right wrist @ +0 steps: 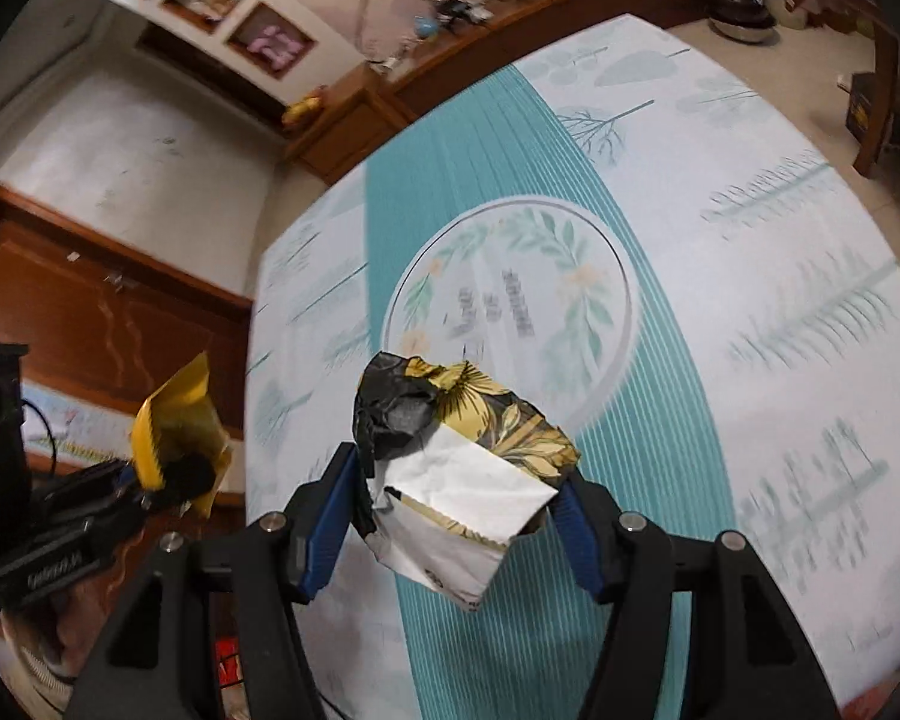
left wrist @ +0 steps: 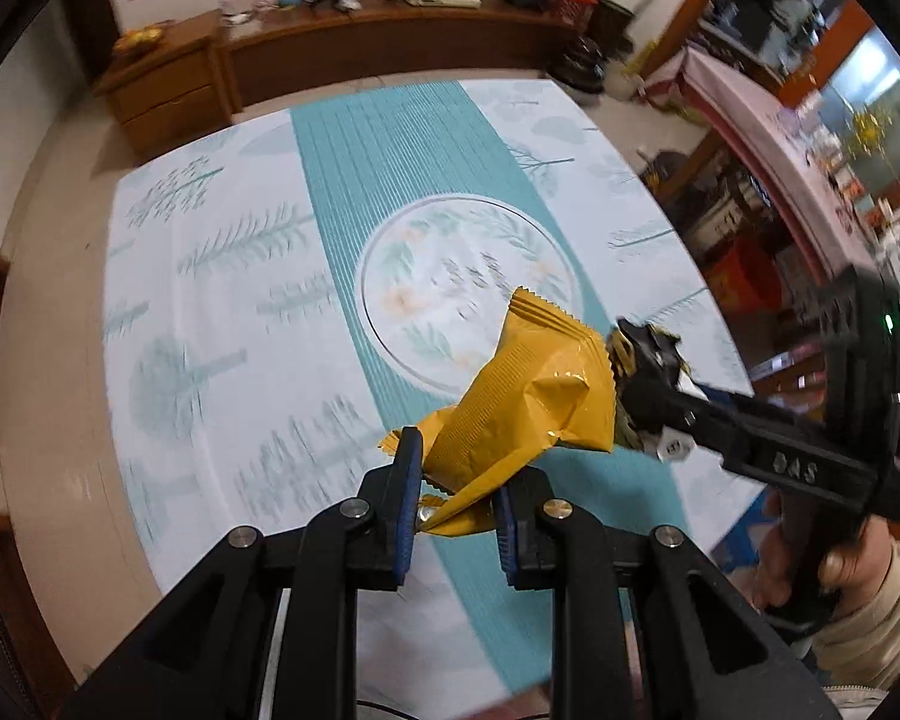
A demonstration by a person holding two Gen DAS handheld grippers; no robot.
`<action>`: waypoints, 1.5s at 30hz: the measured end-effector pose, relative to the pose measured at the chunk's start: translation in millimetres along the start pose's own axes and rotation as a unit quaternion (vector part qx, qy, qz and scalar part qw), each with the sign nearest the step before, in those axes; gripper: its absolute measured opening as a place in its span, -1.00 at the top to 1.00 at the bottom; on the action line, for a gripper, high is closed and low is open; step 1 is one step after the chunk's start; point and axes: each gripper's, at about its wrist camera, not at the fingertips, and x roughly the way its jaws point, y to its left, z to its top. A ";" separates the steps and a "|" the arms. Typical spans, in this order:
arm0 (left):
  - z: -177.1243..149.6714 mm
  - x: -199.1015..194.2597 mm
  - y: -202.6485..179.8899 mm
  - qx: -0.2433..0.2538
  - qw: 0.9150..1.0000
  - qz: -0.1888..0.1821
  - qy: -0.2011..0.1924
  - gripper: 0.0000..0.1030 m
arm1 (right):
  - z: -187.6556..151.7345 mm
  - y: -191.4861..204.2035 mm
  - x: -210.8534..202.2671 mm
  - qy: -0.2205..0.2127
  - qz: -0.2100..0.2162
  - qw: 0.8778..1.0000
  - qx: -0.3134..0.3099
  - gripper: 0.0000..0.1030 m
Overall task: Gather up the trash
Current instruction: 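Carry both items over the black bin and open both tools to drop them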
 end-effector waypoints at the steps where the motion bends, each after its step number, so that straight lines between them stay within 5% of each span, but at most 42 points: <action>1: -14.2 -6.7 -9.5 -0.011 1.000 0.004 -0.006 0.62 | -11.3 -2.5 -12.3 0.000 0.006 1.000 -0.009 -0.19; 12: -165.7 -36.2 -103.8 -0.096 0.995 0.023 -0.023 0.62 | -119.1 -32.7 -116.1 0.013 0.039 0.994 -0.100 -0.19; 22: -253.5 -26.7 -148.2 -0.107 0.993 0.041 0.006 0.62 | -207.0 -54.4 -135.3 0.062 0.053 0.990 -0.114 -0.19; 35: -341.0 77.8 -133.8 -0.119 0.990 0.024 0.068 0.59 | -296.0 -96.9 -75.0 0.106 -0.002 0.991 -0.086 -0.20; 45: -376.3 198.1 -102.0 -0.118 0.989 0.022 0.085 0.44 | -330.9 -158.4 30.3 0.119 -0.055 0.990 -0.044 -0.23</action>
